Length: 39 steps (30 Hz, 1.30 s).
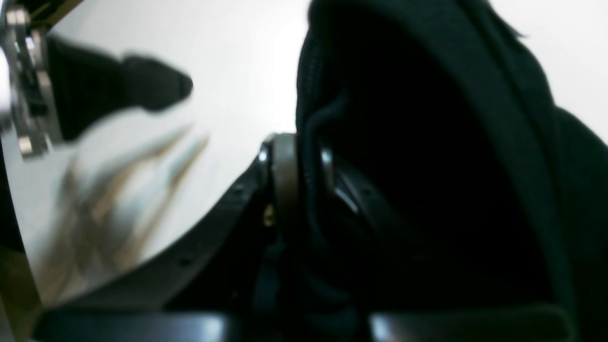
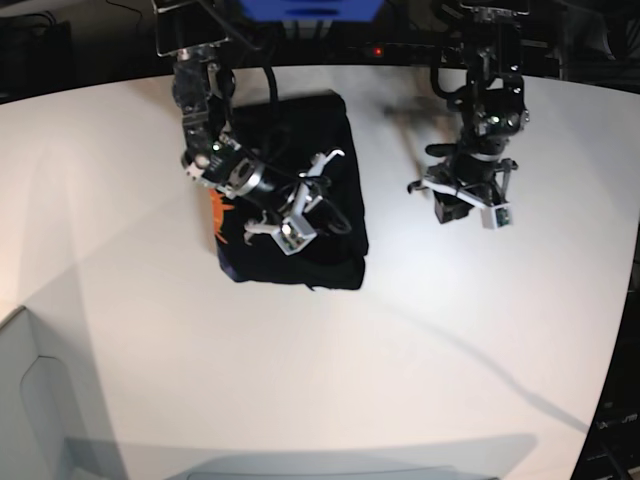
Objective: Fold the T-shirt properly
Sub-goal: 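Raise the left gripper away and move the right gripper to the collar edge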
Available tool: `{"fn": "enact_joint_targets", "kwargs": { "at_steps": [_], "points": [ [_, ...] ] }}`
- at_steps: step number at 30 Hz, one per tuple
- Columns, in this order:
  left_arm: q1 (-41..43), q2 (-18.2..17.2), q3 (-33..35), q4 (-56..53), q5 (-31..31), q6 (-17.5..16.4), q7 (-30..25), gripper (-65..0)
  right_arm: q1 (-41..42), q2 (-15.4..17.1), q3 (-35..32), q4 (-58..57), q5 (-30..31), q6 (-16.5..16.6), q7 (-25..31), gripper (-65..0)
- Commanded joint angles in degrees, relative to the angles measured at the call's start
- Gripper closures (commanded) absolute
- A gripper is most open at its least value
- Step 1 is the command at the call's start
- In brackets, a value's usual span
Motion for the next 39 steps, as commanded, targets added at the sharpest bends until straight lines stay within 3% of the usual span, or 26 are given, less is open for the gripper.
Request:
{"fn": "enact_joint_targets", "kwargs": {
  "at_steps": [1, 5, 9, 15, 23, 32, 39],
  "points": [
    [-0.16, -0.26, -0.68, 1.15, -0.19, -0.46, -0.73, -14.4, 0.84, -0.47, -0.11, 0.95, 1.56, 0.67, 1.79, -13.1],
    [-0.42, -0.35, -1.73, 1.15, -0.19, -0.46, -0.73, -14.4, 0.23, -0.47, -0.11, 2.18, 1.65, 0.67, 1.79, -29.7],
    [-0.6, -0.18, -3.49, 1.23, -0.19, -0.46, -0.73, -14.4, -2.67, -0.38, 0.24, 9.48, 1.74, 0.67, 2.14, -37.6],
    [-0.25, -0.26, -5.07, 1.23, -0.19, -0.55, -0.73, -14.4, -7.6, 1.9, 4.99, 19.85, 1.74, 0.67, 2.14, -38.1],
    [-0.16, -0.35, -6.13, 1.23, -0.19, -0.55, -0.73, -14.4, -14.54, 1.9, 10.52, 21.35, 1.83, 0.67, 2.41, -38.1],
    [-0.16, -0.35, -6.39, 1.23, -0.19, -0.55, -0.73, -14.4, -17.88, 2.25, 8.41, 17.92, 1.83, 0.67, 2.41, -38.1],
    [-0.16, -0.35, -6.39, 1.23, -0.19, -0.55, -0.73, -14.4, -18.85, 7.97, -0.29, 17.04, 1.83, 0.67, 2.49, -37.6]
  ]
}}
